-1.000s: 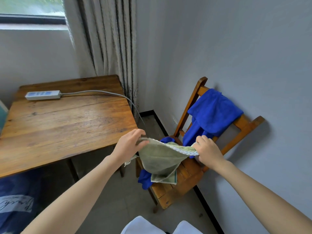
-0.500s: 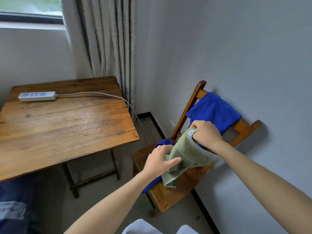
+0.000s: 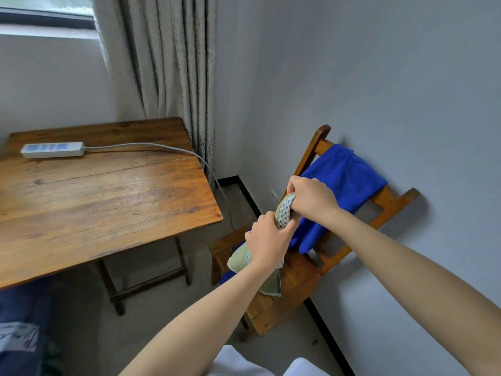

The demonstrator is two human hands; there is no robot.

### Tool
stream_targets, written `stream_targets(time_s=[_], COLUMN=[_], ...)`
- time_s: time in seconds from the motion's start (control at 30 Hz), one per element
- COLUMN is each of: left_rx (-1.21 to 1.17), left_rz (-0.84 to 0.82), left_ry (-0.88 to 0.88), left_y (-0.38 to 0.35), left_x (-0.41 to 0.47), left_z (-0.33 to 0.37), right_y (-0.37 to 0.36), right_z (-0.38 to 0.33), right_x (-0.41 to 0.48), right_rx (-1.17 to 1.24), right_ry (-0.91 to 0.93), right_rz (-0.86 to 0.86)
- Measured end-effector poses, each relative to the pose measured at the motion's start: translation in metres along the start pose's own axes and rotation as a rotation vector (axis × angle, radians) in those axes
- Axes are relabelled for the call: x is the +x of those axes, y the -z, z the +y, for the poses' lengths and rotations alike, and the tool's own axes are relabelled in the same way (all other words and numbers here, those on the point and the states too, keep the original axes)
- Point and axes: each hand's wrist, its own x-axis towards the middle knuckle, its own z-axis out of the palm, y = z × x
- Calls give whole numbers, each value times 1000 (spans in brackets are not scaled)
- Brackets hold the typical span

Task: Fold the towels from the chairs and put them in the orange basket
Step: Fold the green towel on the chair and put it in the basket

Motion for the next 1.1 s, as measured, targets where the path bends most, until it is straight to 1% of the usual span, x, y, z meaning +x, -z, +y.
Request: stream_targets(time_s=[0.13, 0.27, 0.37, 0.4, 0.47, 0.5, 0.57, 0.67, 0.77, 0.83, 0.9, 1.0, 1.1], left_rx=[27, 29, 64, 43, -95, -153, -178, -147, -171, -285, -453, -644, -756], left_rz=[62, 117, 42, 2, -67, -88, -134, -164, -58, 57, 184, 340, 412], left_ry=[10, 30, 85, 96, 108, 101, 61, -43, -69, -42, -49, -112, -184], left_y=[11, 24, 30, 32, 41, 48, 66, 96, 113, 126, 141, 162, 175], left_x=[10, 13, 9, 7, 7, 10, 21, 51, 77, 93, 108, 119, 121], left_z=[-16, -59, -98, -108, -124, -130, -139, -136, -109, -80, -45, 10, 58], right_y=[0, 3, 10, 11, 11, 10, 7, 8, 16, 26, 44, 85, 128], right_z=[1, 9, 18, 21, 31, 37, 54, 74, 83, 91, 100, 113, 119], right_x=[8, 12, 12, 12, 11, 11, 16, 31, 53, 77, 106, 142, 159], right_rx=[8, 38, 129, 145, 135, 118, 102, 220, 488, 662, 782, 780, 833], right_ry=[-11, -29, -77, -84, -88, -98, -148, -241, -293, -325, -303, -202, -76], right_rz=[1, 9, 32, 28, -7, -24, -35, 10, 91, 171, 283, 407, 494])
